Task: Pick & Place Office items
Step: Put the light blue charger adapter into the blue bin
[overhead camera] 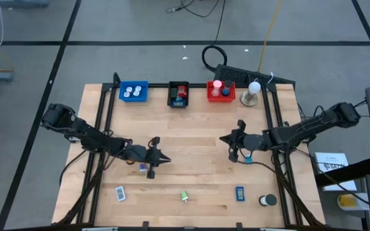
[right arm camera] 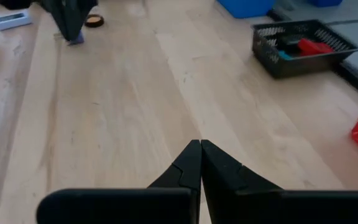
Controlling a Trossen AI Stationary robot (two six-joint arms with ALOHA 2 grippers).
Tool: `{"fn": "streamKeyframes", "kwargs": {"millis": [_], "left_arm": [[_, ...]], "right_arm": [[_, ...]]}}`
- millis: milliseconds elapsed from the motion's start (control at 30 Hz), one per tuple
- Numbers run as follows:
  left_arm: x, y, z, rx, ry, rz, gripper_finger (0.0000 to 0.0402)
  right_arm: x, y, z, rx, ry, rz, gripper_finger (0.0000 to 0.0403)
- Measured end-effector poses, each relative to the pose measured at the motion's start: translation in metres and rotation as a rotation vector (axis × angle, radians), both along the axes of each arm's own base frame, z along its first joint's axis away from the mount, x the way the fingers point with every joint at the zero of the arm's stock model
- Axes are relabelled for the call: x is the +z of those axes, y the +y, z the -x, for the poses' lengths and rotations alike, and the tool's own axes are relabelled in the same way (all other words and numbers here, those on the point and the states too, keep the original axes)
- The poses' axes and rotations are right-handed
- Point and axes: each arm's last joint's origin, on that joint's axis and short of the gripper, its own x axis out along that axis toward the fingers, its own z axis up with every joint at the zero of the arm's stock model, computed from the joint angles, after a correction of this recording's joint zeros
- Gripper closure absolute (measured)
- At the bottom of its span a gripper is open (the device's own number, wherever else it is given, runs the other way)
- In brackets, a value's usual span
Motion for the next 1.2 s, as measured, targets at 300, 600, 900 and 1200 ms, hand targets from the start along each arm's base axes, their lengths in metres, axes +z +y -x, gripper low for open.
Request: {"fn": "streamKeyframes", "kwargs": {"millis": [300, 600, 900, 1200], "left_arm": [[0.022, -0.019, -0.014, 0.039, 0.142, -0.036, 0.0312], [0.029, -0.019, -0.021, 0.067, 0.099, 0.018, 0.0302], [0.029, -0.014, -0.023, 0.076, 0.086, 0.006, 0.0309], [0.029, -0.027, -0.019, -0.017, 0.085, -0.014, 0.0309]], "right_arm": [[-0.001, 0.001, 0.001, -0.016, 0.005, 0.002, 0.04], [-0.005, 0.01, 0.015, -0.158, 0.331, -0.203, 0.0384], [0.021, 0.049, -0.006, -0.116, 0.44, -0.195, 0.0367], [0.008, 0.085, -0.025, -0.172, 0.698, -0.197, 0.0365]]}}
